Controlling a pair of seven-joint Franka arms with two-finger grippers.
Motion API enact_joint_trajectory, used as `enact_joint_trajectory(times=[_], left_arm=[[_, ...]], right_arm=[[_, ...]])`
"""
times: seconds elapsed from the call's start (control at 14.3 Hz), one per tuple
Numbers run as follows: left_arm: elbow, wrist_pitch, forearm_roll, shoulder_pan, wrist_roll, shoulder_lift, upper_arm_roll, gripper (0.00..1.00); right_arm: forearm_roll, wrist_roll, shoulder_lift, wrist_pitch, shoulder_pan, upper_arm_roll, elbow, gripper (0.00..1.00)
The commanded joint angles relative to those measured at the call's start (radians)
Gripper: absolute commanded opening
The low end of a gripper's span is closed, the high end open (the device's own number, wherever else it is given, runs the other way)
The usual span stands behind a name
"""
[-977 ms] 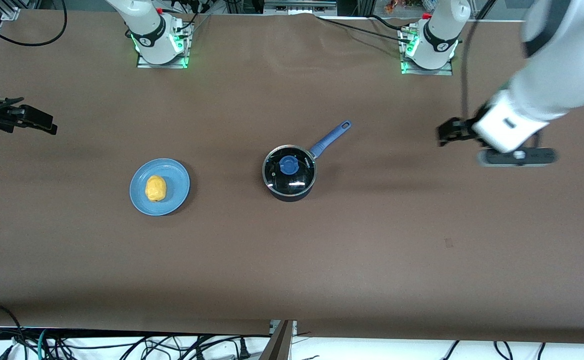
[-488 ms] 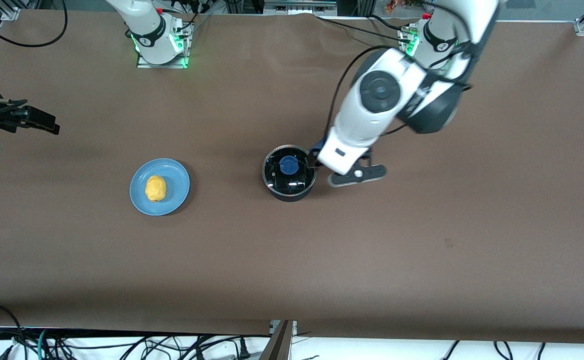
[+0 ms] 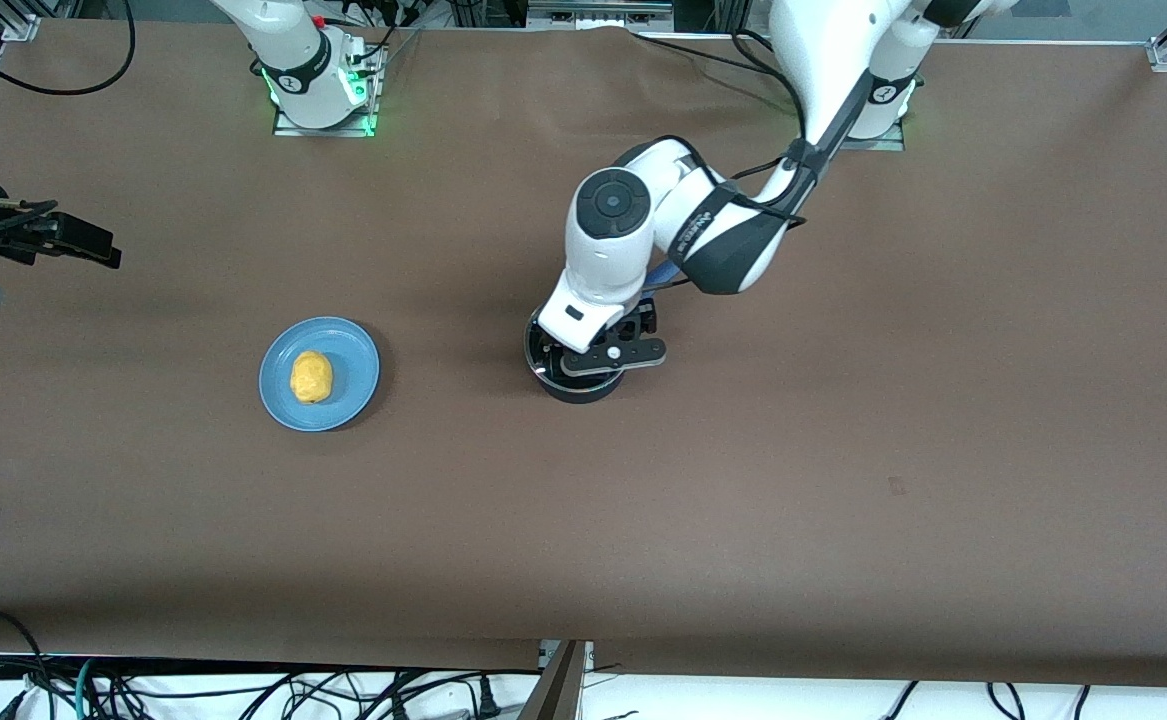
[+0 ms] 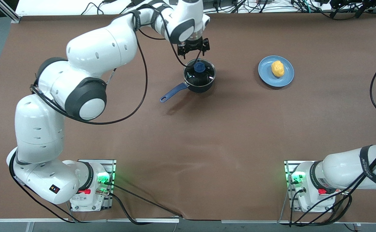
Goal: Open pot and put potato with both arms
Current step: 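Lower the left gripper and grasp the blue knob of the lid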
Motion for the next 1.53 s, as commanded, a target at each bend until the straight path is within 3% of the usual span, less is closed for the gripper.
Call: enact_joint_trajectory(times=[0.0,0.56,0.63,0.98,1.47], left_arm=[[0.055,0.001,0.038,-0.040,-0.014,0.047,0.021,1.00],[0.020,0.002,0.075,-0.063,-0.052,0.058,0.018,0.95],[0.020,0.011,0.075,-0.069,-0.054,0.061,0.018,0.92],[0.020,0.030,0.069,-0.071,-0.052,0.058,0.017,0.54],[0.022,-0.019,0.064,-0.059,-0.035,0.014,0.011,0.51]], right_arm=[[0.004,-0.009,-0.003,-0.022,-0.003,0.003,0.006,1.00],[0.003,-0.009,-0.003,-0.030,-0.005,0.001,0.006,1.00],[0.003,-0.009,-0.003,-0.030,-0.003,0.001,0.006,1.00],[0.003,-0.011,-0.003,-0.031,-0.005,0.000,0.006,1.00],[0.003,-0.009,-0.003,-0.031,-0.003,0.000,0.006,1.00]])
